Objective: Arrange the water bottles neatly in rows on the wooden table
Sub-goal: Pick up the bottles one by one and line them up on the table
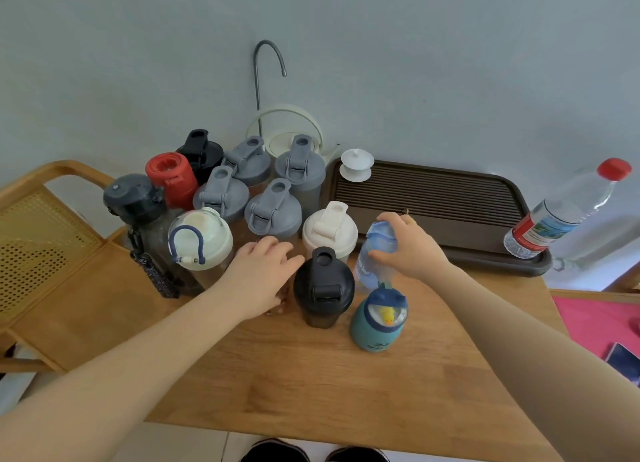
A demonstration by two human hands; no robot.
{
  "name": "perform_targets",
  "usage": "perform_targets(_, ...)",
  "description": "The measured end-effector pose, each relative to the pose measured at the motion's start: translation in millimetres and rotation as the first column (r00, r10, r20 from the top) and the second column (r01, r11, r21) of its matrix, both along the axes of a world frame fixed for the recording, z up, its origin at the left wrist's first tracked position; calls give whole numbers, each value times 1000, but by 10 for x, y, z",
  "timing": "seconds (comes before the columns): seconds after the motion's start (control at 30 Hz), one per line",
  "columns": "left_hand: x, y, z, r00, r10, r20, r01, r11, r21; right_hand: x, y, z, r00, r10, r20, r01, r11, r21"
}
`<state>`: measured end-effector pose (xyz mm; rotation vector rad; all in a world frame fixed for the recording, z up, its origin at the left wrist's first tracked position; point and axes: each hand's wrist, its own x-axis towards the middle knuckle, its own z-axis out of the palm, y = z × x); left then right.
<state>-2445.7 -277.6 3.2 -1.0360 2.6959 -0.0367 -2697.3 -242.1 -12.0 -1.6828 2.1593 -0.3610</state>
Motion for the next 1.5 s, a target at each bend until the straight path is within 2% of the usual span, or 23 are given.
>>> perform_targets(0.1, -26, 32, -49, 999, -12, -36, 9, 998, -59, 144, -19, -73, 998, -59, -3, 59, 996, -69)
perform_targets(0.2, -31, 26, -74, 995, 14, -100, -19, 998, -54, 235, -74, -137, 998, -63, -22, 62, 996, -61)
perform_targets(0.3, -12, 44, -87, 988, 19, -152, -27, 999, -45, 240, -26, -107, 993, -105, 60, 109, 991, -76)
perform_targets(0.37, 29, 51, -132, 988, 3, -157, -11, 999, -50, 204, 147, -87, 968, -156, 196, 188, 970, -155)
perform_targets(0.43, 77, 60, -186, 988, -37, -147, 29, 998, -55, 158, 421, -145, 888, -169, 428, 277, 939, -204)
perform_targets(0.47, 92, 62, -235, 988, -59, -140, 51, 997, -58, 140, 575, -204, 836, -162, 524, 294, 939, -179)
perform_targets(0.53, 99, 72, -279, 989, -88, -116, 80, 995, -66, 154, 846, -371, 781, -179, 598, 262, 964, -54)
perform_targets(0.63, 110, 72, -265, 973, -88, -214, 82, 996, -39, 275, 1032, -657, 765, -269, 586, 251, 961, 113)
perform_targets(0.7, 133, 51, -235, 974, -75, -215, 82, 996, 26, 373, 1039, -792, 751, -295, 591, 298, 950, 96)
perform_targets(0.83, 156, 36, -240, 966, -77, -248, 93, 994, 56, 516, 943, -878, 741, -349, 573, 409, 912, 26)
perform_targets(1.17, 45, 103, -339, 951, -20, -308, 18, 1000, -7, 773, 786, -854, 717, -415, 560, 508, 861, -11)
perform_targets(1.27, 30, 110, -346, 930, -3, -369, 17, 999, 36, 814, 736, -843, 695, -434, 573, 530, 848, 0)
perform_targets(1.37, 156, 106, -281, 871, -23, -490, 95, 988, 123, 847, 752, -740, 646, -458, 611, 522, 849, 84)
perform_targets(1.4, 238, 98, -241, 835, -63, -547, 139, 985, 98, 868, 778, -680, 703, -467, 536, 527, 848, 48)
perform_targets(1.43, 332, 88, -195, 794, -127, -594, 176, 984, 24, 901, 801, -599, 794, -437, 423, 507, 860, -63)
perform_targets(1.5, 527, 54, -105, 740, -293, -606, 201, 955, -217, 1017, 800, -428, 961, -243, 131, 273, 904, -329)
